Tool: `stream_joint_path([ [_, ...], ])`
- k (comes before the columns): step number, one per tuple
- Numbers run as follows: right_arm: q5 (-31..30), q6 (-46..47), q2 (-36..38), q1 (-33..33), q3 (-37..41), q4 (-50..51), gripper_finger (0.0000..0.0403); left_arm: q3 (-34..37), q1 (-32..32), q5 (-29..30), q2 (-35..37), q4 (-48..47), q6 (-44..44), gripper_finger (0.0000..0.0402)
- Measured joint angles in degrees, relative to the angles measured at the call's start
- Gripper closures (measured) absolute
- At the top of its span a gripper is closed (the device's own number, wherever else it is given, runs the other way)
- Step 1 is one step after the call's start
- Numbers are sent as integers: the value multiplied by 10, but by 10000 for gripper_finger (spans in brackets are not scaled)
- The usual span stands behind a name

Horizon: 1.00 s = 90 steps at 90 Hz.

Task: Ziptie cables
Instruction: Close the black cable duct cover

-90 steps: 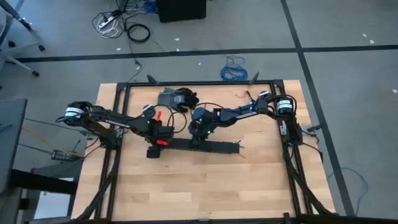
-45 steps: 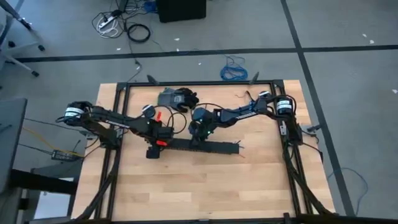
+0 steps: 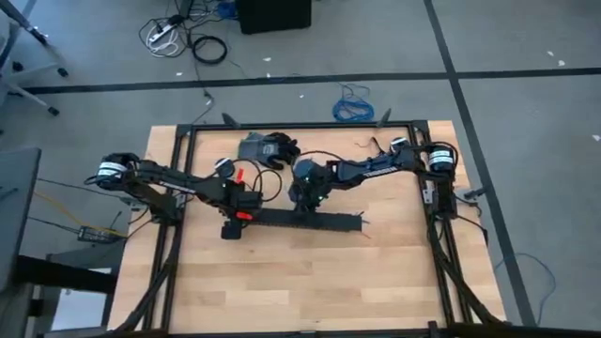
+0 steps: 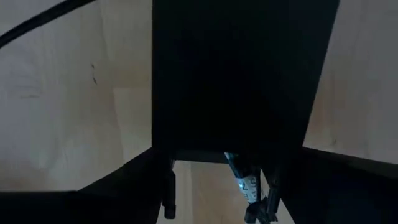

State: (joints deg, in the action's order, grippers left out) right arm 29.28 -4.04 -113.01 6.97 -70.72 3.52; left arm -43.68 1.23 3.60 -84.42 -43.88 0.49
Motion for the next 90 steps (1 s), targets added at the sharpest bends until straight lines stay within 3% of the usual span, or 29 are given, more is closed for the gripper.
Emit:
stream_joint_path([
  [45,24,18,-58,11,-2,-113,402,0,0,0,0,2,-1,153],
  [90,27,19,-55,10,-3,-78,403,20,0,-15,35,-26,-3,142],
])
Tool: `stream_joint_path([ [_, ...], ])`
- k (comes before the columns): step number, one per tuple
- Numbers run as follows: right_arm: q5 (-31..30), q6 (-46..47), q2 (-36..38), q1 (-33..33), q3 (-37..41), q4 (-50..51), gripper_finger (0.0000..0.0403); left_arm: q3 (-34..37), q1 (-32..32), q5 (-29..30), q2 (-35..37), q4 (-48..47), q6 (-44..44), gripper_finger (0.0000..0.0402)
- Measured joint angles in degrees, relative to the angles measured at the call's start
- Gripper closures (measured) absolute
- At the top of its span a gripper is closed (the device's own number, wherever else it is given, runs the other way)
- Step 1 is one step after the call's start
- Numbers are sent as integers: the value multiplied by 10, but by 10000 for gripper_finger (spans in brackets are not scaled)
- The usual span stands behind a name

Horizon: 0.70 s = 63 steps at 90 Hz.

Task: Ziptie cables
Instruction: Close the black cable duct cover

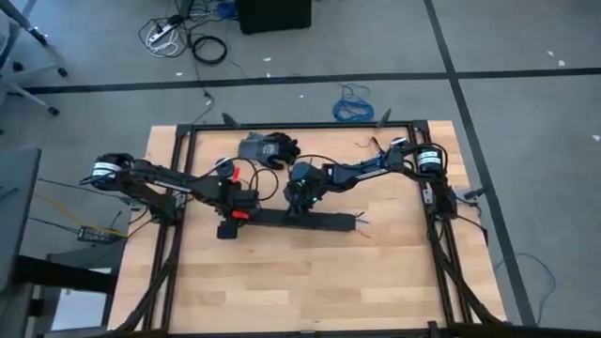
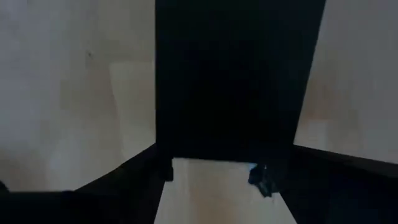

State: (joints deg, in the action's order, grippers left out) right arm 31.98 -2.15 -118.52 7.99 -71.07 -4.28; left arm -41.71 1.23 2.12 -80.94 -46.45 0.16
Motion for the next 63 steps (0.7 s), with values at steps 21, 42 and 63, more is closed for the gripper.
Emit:
stream_joint_path([
  [21,9,2,0,0,1,0,403,6,0,-3,6,15,-13,141],
  [42,11,5,0,0,1,-2,403,16,0,-3,6,24,-16,142],
  [63,4,7,5,3,3,-30,403,30,0,-4,6,46,-15,154],
])
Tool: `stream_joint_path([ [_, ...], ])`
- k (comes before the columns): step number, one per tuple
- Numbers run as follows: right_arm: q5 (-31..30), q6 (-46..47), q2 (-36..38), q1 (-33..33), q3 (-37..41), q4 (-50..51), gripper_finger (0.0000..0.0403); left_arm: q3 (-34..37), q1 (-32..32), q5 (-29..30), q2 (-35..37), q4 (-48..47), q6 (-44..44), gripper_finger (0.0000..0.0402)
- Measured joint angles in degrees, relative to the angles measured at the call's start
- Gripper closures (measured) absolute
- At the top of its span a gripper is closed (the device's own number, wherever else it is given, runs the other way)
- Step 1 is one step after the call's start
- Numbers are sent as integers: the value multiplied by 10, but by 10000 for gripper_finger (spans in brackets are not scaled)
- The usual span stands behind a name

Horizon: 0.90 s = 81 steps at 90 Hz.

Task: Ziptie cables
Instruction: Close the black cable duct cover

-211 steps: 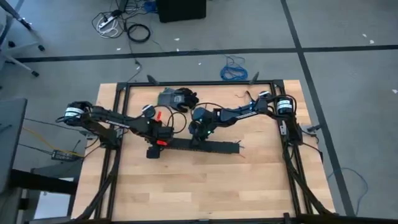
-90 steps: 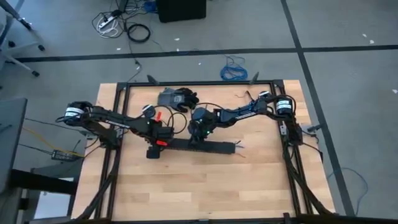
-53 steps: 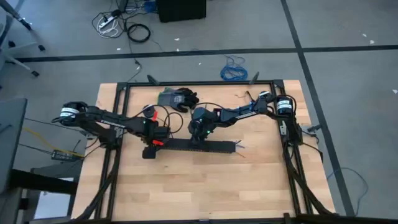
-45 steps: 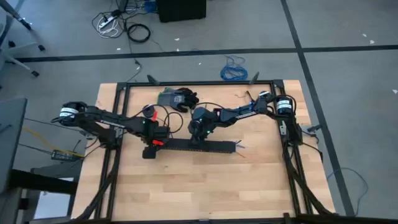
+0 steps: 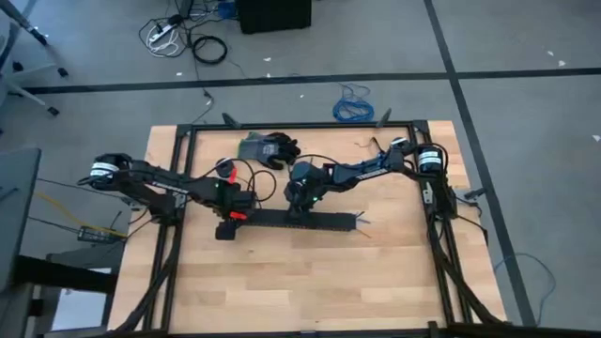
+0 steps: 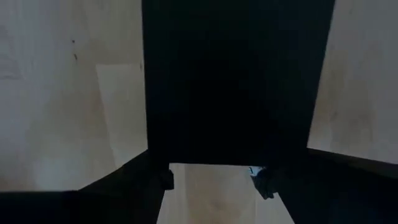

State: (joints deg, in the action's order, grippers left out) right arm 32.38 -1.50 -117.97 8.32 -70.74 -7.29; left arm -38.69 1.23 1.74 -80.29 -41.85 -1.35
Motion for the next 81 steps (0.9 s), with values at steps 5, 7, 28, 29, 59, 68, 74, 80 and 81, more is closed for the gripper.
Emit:
stream_joint_path([
  [5,3,4,0,2,0,-5,403,0,0,0,0,0,1,155],
  [7,4,4,0,3,0,-6,403,0,0,0,0,0,1,156],
  [28,10,0,4,4,0,-64,403,0,0,0,0,4,3,156],
  [29,11,1,5,4,0,-68,403,0,0,0,0,4,3,156],
  [59,15,-1,17,-1,0,24,403,0,0,0,0,3,16,156],
  [68,6,-1,20,-6,-1,47,403,1,0,-1,0,3,16,157],
  [74,-5,-1,20,-9,-2,55,403,1,0,-1,0,3,16,157],
  [80,-11,-5,20,-9,-2,57,403,1,0,-1,0,4,16,157],
  [81,-12,-6,20,-9,-2,56,403,1,0,-1,0,4,16,157],
])
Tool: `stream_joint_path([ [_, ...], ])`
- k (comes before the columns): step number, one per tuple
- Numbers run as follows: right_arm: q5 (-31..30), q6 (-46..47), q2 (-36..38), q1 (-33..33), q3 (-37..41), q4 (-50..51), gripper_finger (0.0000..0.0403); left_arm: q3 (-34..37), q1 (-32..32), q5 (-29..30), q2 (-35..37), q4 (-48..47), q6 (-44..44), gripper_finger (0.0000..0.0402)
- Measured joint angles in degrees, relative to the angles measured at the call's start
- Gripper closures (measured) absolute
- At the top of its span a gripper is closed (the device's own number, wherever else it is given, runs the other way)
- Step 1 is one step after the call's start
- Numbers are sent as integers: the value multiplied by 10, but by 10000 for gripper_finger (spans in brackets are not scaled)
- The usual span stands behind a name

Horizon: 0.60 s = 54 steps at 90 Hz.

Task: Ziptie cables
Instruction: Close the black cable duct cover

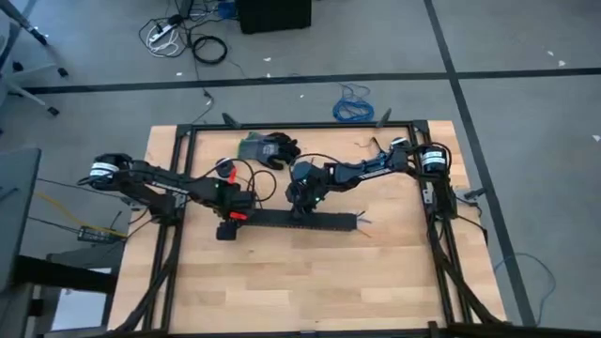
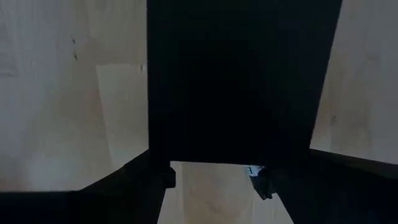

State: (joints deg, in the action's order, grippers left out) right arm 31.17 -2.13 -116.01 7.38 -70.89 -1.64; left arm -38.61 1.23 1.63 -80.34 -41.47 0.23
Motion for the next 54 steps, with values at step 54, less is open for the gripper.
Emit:
stream_joint_path([
  [54,45,-3,-85,17,-66,-44,402,1,0,0,0,1,-2,157],
])
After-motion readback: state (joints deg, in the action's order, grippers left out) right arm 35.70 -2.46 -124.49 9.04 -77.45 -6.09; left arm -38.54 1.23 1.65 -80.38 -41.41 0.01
